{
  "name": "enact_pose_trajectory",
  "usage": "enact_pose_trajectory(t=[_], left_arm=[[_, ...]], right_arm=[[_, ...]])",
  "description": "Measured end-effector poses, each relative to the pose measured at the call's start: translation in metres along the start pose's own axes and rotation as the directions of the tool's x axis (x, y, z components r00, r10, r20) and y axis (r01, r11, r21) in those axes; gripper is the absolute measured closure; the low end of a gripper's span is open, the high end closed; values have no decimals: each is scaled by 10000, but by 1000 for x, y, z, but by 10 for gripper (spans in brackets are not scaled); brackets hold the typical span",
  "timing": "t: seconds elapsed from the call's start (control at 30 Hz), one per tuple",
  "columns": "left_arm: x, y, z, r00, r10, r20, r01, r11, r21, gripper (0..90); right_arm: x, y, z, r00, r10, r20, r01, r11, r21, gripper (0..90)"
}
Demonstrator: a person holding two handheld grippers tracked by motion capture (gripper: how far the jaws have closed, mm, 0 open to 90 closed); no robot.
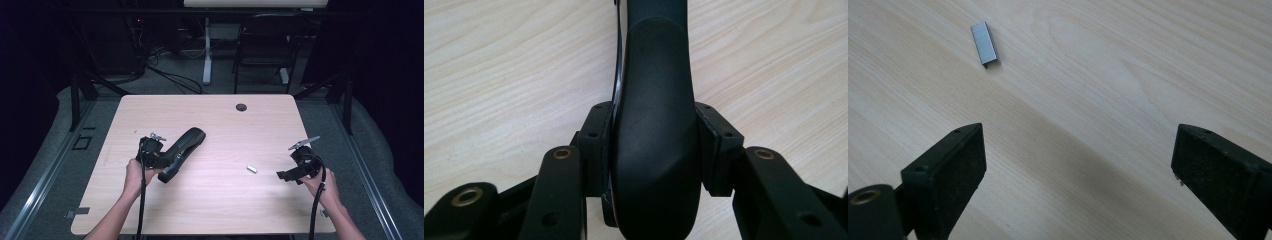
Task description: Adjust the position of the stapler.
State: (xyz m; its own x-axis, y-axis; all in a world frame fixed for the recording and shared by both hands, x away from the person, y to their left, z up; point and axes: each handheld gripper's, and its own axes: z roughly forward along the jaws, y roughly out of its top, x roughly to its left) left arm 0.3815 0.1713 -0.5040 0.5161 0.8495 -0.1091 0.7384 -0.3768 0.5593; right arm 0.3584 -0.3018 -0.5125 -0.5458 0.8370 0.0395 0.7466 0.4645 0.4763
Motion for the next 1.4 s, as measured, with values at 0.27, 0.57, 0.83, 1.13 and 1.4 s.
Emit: enact_pose_trajectory(t=[0.27, 0.57, 0.83, 1.13, 1.4], left_arm=[[-5, -4, -3, 9996, 116, 265, -120, 9998, 168, 548], [-9, -8, -6, 9996, 131, 245, -136, 9997, 190, 546], [-13, -12, -8, 9995, 161, 276, -168, 9996, 245, 542], [-17, -14, -10, 9993, 172, 321, -182, 9993, 320, 533], [-22, -18, -13, 9982, 245, 554, -267, 9989, 395, 516]], right_arm=[[1, 0, 2, 9999, 118, -71, -119, 9999, -110, 69], [1, 0, 2, 9999, 114, -81, -114, 9999, -45, 70], [1, 0, 2, 9999, 70, -146, -70, 10000, -42, 70], [1, 0, 2, 9999, 102, -135, -103, 9999, -32, 71], [2, 0, 2, 9999, 91, -136, -92, 10000, -14, 71]])
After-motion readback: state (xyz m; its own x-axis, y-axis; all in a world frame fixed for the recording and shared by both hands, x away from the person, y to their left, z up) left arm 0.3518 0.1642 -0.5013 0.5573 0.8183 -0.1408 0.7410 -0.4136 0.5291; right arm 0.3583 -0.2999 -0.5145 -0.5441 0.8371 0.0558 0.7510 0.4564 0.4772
